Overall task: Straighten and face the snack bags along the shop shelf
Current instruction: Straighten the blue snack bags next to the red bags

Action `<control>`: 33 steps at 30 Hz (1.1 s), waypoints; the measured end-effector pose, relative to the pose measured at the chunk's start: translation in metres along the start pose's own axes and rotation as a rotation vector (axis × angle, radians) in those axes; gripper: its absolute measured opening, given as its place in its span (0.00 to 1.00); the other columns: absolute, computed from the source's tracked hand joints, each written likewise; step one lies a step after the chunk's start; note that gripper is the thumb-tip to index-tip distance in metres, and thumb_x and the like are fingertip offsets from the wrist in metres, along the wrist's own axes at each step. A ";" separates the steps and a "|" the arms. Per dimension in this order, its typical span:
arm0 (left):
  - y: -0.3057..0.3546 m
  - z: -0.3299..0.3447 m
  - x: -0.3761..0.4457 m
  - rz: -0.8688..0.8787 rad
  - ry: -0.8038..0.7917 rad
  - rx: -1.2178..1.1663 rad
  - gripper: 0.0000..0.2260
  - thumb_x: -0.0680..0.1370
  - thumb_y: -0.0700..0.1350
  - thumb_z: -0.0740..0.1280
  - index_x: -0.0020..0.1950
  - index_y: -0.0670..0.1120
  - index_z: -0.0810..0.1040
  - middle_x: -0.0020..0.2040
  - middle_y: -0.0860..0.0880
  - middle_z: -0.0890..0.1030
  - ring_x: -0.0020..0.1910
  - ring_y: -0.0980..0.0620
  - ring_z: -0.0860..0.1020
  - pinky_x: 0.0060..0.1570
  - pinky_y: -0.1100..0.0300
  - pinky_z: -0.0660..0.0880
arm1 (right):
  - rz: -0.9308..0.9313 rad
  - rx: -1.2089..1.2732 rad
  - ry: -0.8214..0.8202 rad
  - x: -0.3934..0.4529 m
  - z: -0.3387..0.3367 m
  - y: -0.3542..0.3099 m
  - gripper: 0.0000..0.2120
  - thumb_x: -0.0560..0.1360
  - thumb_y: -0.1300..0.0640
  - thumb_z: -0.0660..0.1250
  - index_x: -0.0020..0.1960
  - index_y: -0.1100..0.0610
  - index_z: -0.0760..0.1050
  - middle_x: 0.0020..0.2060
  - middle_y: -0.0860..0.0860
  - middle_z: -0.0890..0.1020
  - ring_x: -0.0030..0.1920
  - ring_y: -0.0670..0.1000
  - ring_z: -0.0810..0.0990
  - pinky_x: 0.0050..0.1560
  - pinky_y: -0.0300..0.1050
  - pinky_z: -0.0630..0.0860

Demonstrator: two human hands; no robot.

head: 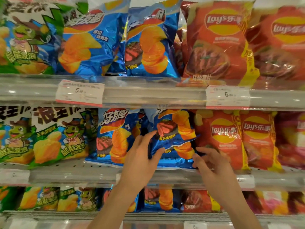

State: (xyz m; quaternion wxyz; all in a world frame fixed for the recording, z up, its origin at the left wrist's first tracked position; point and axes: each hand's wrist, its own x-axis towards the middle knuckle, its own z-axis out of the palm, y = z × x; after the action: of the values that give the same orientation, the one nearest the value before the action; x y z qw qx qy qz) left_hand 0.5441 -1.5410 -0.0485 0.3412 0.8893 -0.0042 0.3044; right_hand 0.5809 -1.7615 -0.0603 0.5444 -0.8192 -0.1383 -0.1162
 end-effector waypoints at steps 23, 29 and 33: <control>-0.012 -0.052 0.009 -0.310 -0.276 -0.490 0.34 0.66 0.74 0.65 0.69 0.62 0.68 0.51 0.64 0.81 0.48 0.73 0.77 0.46 0.65 0.73 | 0.155 0.107 -0.265 0.034 0.009 -0.061 0.23 0.67 0.32 0.67 0.55 0.44 0.79 0.45 0.36 0.86 0.47 0.38 0.84 0.45 0.31 0.76; 0.013 -0.038 0.041 -0.387 -0.263 -0.360 0.43 0.69 0.76 0.60 0.79 0.57 0.58 0.47 0.68 0.72 0.42 0.71 0.71 0.38 0.72 0.64 | 0.151 0.141 -0.357 0.021 0.000 -0.052 0.20 0.71 0.38 0.68 0.59 0.45 0.79 0.50 0.38 0.86 0.51 0.40 0.84 0.57 0.41 0.76; 0.013 -0.030 0.036 -0.336 -0.232 -0.439 0.28 0.74 0.67 0.68 0.71 0.60 0.69 0.54 0.65 0.78 0.49 0.69 0.78 0.40 0.73 0.71 | 0.156 0.191 -0.390 0.015 -0.004 -0.053 0.19 0.71 0.41 0.68 0.59 0.45 0.79 0.51 0.39 0.86 0.52 0.40 0.84 0.50 0.34 0.78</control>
State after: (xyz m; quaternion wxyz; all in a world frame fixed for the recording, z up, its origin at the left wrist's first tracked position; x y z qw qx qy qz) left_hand 0.5544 -1.5261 -0.0039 0.5683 0.8113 0.0384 0.1317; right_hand 0.5763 -1.7441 -0.0078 0.5897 -0.7791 -0.1876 0.1004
